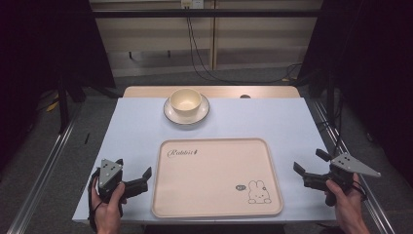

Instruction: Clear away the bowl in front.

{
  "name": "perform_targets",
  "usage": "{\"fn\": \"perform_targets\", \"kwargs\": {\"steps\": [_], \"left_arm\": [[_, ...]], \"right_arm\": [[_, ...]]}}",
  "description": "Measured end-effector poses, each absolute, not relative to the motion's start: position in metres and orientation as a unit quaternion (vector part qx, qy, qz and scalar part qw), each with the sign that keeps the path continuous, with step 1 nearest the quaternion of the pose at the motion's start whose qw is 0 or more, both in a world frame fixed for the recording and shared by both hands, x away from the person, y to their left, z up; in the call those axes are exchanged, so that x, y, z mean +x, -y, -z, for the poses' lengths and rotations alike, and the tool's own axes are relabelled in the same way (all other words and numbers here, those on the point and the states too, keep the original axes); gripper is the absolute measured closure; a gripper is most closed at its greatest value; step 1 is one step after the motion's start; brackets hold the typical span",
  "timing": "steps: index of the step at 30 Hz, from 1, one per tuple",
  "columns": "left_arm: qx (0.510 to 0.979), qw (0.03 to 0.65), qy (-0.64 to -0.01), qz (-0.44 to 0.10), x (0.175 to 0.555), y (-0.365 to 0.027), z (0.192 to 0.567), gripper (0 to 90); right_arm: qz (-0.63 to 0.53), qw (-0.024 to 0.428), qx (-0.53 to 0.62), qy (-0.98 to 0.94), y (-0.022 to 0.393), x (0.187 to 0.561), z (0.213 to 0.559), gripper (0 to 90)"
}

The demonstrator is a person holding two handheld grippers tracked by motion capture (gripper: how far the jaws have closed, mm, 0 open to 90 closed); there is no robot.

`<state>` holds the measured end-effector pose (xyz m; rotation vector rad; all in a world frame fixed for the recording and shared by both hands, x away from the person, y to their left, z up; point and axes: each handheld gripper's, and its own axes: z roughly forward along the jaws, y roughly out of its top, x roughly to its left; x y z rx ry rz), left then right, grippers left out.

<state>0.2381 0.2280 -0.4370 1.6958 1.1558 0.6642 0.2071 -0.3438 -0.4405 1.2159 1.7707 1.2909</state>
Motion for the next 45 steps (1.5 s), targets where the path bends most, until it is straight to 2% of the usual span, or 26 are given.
{"fn": "perform_targets", "kwargs": {"steps": [4,8,24,26,32,35,38,45], "left_arm": [[0.699,0.481,-0.46,-0.26,0.245,-0.218,0.438,1.9],[0.708,0.478,-0.442,-0.273,0.25,-0.208,0.436,1.7],[0.718,0.483,-0.438,-0.244,0.282,-0.191,0.429,1.3],[0.716,0.492,-0.442,-0.224,0.286,-0.191,0.427,1.4],[0.727,0.499,-0.423,-0.209,0.298,-0.186,0.422,1.4],[0.737,0.491,-0.41,-0.22,0.307,-0.183,0.419,4.4],[0.734,0.501,-0.409,-0.207,0.316,-0.18,0.413,1.9],[0.733,0.506,-0.401,-0.214,0.333,-0.17,0.403,2.0]], "right_arm": [[-0.487,0.312,0.458,-0.675,0.343,0.208,0.441,3.8],[-0.486,0.306,0.456,-0.68,0.342,0.209,0.442,3.4],[-0.487,0.301,0.448,-0.687,0.342,0.21,0.442,2.7],[-0.487,0.301,0.447,-0.688,0.341,0.21,0.443,2.7],[-0.487,0.298,0.449,-0.688,0.342,0.21,0.443,2.7],[-0.488,0.301,0.446,-0.687,0.343,0.21,0.443,2.7],[-0.488,0.299,0.447,-0.687,0.342,0.21,0.443,2.7],[-0.49,0.298,0.446,-0.687,0.344,0.21,0.443,2.7]]}}
